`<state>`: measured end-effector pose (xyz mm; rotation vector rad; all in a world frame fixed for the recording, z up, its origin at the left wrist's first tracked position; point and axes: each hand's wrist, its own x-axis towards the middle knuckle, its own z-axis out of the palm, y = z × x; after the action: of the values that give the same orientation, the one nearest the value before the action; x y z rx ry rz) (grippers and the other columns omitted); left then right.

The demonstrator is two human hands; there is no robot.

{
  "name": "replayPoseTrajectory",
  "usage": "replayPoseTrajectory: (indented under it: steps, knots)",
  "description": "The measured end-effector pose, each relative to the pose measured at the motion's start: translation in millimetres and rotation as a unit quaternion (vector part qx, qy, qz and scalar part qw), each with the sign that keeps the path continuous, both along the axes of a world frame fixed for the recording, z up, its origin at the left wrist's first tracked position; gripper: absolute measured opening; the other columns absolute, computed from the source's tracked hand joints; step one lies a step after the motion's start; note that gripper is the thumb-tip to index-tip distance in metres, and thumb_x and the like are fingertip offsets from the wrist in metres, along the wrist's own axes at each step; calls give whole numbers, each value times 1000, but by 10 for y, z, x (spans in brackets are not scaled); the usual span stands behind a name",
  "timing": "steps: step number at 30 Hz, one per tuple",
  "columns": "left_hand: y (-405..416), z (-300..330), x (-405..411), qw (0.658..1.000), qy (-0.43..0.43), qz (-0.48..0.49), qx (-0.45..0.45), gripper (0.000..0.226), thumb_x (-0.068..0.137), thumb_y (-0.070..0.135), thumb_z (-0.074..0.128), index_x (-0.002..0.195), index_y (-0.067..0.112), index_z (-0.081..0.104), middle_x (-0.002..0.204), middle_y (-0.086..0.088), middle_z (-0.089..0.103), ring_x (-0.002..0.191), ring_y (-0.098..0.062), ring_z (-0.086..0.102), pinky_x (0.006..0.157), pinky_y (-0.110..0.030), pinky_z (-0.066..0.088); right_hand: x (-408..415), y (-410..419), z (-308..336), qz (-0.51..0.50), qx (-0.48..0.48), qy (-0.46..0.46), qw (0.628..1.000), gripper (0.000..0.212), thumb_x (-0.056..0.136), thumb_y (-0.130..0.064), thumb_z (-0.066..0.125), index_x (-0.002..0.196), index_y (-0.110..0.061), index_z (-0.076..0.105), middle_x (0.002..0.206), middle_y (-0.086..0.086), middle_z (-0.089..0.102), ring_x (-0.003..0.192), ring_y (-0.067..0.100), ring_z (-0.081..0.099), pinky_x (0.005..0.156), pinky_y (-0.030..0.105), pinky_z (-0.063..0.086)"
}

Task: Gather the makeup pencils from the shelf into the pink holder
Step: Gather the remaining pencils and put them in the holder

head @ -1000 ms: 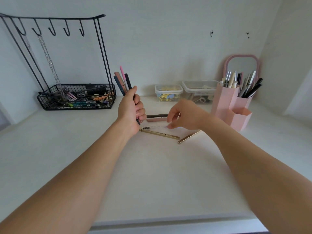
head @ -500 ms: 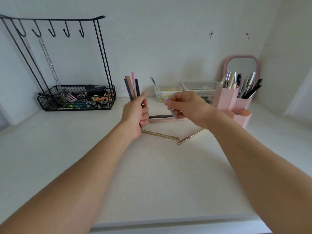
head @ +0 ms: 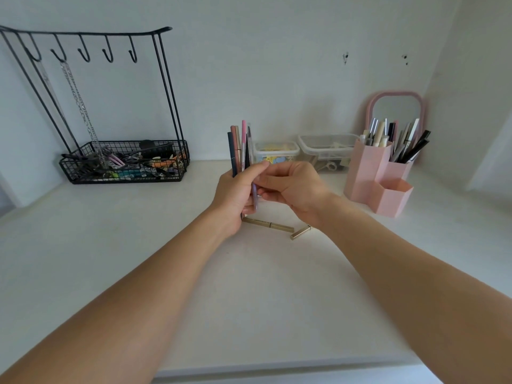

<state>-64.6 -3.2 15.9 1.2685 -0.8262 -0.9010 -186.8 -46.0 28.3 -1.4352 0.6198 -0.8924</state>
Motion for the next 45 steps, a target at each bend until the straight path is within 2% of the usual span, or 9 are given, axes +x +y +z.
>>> replayPoseTrajectory:
  steps: [5,11,16,19,23,32,37,41,45]
  knots:
    - [4,-13,-13,1000,-14,-1,-11,22,97,29,58,84,12,56,50,-4,44,33,-11,32,39,-18,23,15,15,-27,-11,-11,40,999,6,83,-3,74,89,0,74,69,6,68,58,11,58,60,20,51]
    - [-55,-1,100,999,-1,51,-21,28,96,24,49,70,18,43,52,-2,51,45,-18,41,43,-24,35,-42,-52,48,-36,-60,100,992,15,83,-9,76,97,-3,74,77,8,69,57,9,59,55,19,50]
    - [-83,33,193,997,48,51,-31,29,103,27,46,75,19,43,49,4,51,63,-18,65,53,-25,48,-180,-321,24,-142,-301,315,889,14,82,-23,77,92,-14,73,79,0,68,63,7,57,60,16,44]
    - [-89,23,210,993,98,43,-44,33,105,33,50,76,19,43,46,7,41,44,-14,49,42,-22,41,-259,-406,-11,-135,-356,394,836,14,82,-22,76,95,-17,73,88,-2,71,71,9,60,68,22,45]
    - [-60,54,244,994,89,50,-33,39,101,35,57,68,23,41,44,10,27,37,-9,23,37,-20,21,-284,-433,-39,-116,-365,441,812,12,81,-20,77,92,-17,75,91,-3,71,86,17,66,82,32,54]
    - [-9,91,245,994,103,44,-17,49,99,41,61,60,24,36,47,8,32,39,-10,26,37,-20,24,-285,-451,-49,-112,-350,468,804,6,82,-13,74,86,-17,77,85,-3,71,85,17,67,83,32,56]
    - [-9,71,216,996,74,36,-14,52,98,47,61,59,23,36,45,8,29,37,-10,25,38,-19,24,-342,-510,-14,-108,-346,544,757,16,84,-22,74,95,-11,78,95,6,73,90,23,67,87,39,56]
    - [1,89,246,995,92,42,-9,53,95,46,64,56,23,35,46,7,24,38,-11,19,39,-23,18,-383,-489,22,-84,-344,513,782,15,84,-20,75,98,-15,78,97,0,73,91,15,64,89,30,52]
    - [-7,104,269,992,116,54,-8,48,92,46,68,59,22,41,46,8,24,39,-12,18,38,-23,17,-380,-466,60,-70,-308,464,828,11,88,-21,71,93,-13,77,81,-1,69,73,11,59,67,20,48]
